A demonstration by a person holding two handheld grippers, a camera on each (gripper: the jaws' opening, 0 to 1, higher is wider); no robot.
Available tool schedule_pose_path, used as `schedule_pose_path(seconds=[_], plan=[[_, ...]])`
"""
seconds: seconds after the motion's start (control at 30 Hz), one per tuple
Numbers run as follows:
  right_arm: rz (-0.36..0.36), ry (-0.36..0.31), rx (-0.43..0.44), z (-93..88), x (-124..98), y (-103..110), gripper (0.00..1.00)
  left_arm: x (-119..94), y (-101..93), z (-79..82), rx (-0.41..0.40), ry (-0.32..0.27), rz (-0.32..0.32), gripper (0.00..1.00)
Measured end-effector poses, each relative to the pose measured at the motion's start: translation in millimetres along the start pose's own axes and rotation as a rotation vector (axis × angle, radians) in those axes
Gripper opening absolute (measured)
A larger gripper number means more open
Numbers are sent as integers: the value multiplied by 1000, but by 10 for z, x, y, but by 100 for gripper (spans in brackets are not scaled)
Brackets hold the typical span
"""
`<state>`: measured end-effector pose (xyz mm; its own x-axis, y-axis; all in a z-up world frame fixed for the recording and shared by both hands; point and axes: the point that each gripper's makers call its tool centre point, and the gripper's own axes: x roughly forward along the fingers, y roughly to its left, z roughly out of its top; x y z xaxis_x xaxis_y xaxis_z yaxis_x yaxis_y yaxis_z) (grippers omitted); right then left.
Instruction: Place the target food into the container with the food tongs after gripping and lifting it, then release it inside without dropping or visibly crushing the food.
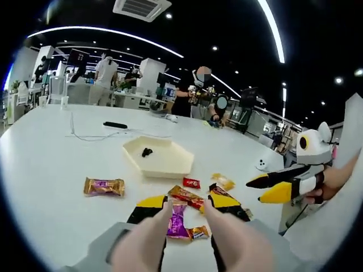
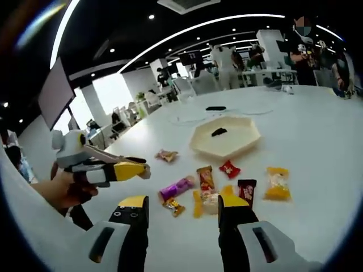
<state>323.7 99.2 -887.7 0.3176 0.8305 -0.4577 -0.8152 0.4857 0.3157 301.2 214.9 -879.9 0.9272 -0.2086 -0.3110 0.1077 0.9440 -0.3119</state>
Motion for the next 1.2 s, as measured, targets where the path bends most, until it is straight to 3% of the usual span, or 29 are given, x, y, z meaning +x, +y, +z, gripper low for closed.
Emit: schedule_pose_path(seconds=[0.23, 0.4, 0.63, 0.8, 0.9, 1.2], plan=[[-21, 13, 13, -78, -92, -69, 49, 91, 53, -52, -9, 26, 46, 27], [-27, 29, 25, -153, -138, -93, 49, 182, -20, -79, 18, 42, 32, 27], [-19, 53, 19, -232, -173, -117, 48, 243, 84, -210, 71, 102, 131, 26], [-32, 47, 47, -205, -201, -255, 48, 300, 114, -217, 34, 111, 136, 26], [-30, 48, 60, -201, -197, -277, 48, 334, 118, -208, 115, 117, 163, 25], [-18, 66, 74, -227, -173, -319, 47, 432, 92, -392, 81, 202, 192, 25]])
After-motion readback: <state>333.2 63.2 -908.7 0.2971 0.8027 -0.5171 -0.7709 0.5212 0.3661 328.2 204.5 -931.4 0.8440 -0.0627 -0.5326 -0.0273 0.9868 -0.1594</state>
